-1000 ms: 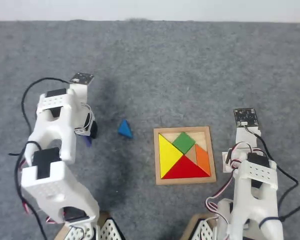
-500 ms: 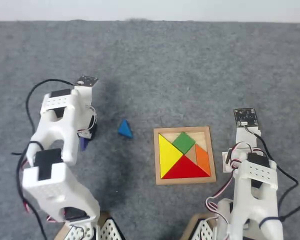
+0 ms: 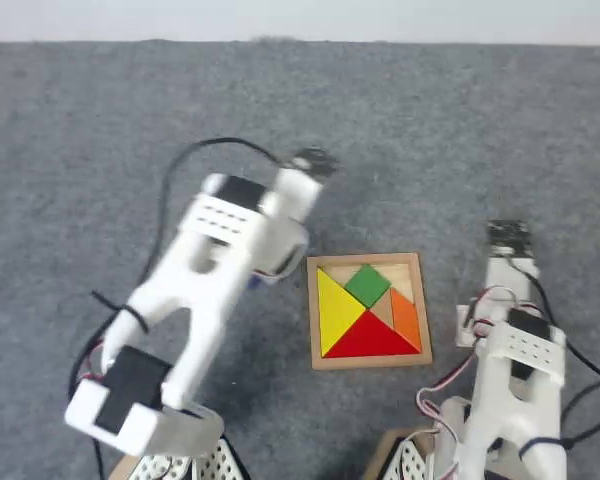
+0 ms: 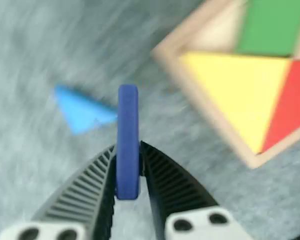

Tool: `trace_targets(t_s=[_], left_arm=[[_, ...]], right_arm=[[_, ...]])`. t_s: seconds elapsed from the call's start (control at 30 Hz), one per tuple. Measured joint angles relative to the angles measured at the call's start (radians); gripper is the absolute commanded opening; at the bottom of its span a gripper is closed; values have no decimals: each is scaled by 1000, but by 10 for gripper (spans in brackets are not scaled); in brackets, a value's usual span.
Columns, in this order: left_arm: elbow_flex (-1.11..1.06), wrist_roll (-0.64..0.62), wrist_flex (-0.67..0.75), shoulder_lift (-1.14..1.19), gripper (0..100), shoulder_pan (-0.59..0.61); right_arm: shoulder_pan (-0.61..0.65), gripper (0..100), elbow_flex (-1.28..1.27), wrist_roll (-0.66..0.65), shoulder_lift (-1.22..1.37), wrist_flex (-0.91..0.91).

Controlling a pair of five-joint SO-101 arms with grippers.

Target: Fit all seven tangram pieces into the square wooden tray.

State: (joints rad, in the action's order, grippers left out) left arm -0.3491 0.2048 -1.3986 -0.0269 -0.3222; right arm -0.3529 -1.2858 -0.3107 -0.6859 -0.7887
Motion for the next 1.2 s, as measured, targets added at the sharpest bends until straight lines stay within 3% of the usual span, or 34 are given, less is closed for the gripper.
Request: trace_targets(t_s=[0.23,0.37,0.67,1.03,1.2], left_arm=[[160,0,55,91,10,-170],[273,5,72,216,10,-226],[482,331,69,577,11,-301],[654,683,-107,615,12,-345],[684,764,-135,672,28,-347]], right_arm=[[-242,9,8,-49,2,0],[-272,9,8,-84,2,0],[-272,9,8,-87,2,0],[-272,8,8,-87,2,2],[-272,8,8,-87,2,15]])
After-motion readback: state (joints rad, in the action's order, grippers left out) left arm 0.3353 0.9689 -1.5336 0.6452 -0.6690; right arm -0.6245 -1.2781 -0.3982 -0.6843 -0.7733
